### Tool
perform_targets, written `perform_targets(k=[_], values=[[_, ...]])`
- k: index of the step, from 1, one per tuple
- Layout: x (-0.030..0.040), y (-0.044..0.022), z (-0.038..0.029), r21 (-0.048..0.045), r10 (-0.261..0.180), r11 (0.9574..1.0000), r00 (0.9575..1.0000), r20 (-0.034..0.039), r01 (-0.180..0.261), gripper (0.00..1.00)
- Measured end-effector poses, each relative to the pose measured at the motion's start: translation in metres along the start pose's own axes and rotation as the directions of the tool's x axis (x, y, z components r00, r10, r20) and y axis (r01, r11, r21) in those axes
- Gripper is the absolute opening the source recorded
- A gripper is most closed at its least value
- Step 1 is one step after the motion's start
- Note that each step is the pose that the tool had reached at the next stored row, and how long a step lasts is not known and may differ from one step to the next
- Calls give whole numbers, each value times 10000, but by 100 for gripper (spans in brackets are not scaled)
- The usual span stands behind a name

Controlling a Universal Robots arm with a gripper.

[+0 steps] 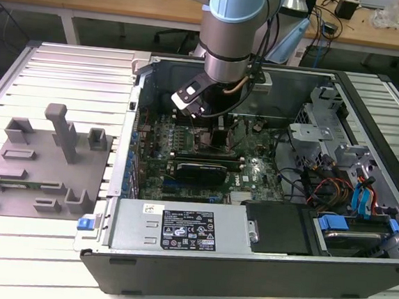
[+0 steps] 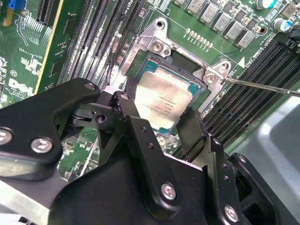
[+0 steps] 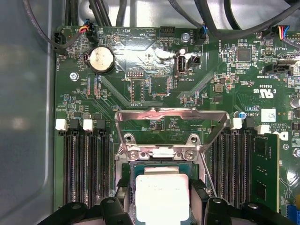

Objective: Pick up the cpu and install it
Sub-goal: 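Place the cpu into insertion slot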

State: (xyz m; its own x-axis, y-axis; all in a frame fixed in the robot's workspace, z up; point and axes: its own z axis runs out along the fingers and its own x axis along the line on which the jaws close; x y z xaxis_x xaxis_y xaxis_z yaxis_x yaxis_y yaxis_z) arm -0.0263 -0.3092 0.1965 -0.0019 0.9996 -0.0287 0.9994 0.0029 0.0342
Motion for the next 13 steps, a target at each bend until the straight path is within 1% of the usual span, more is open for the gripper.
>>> perform_targets(k=[5,8,11,13], values=[[0,-3,0,4,116,9999,9999,4,-116,62],[0,-19,-1,5,188,9998,9998,-7,-188,62],[0,-19,-2,6,199,9998,9998,-9,-199,62],[-1,-19,-16,6,199,9998,9998,-6,-199,62]])
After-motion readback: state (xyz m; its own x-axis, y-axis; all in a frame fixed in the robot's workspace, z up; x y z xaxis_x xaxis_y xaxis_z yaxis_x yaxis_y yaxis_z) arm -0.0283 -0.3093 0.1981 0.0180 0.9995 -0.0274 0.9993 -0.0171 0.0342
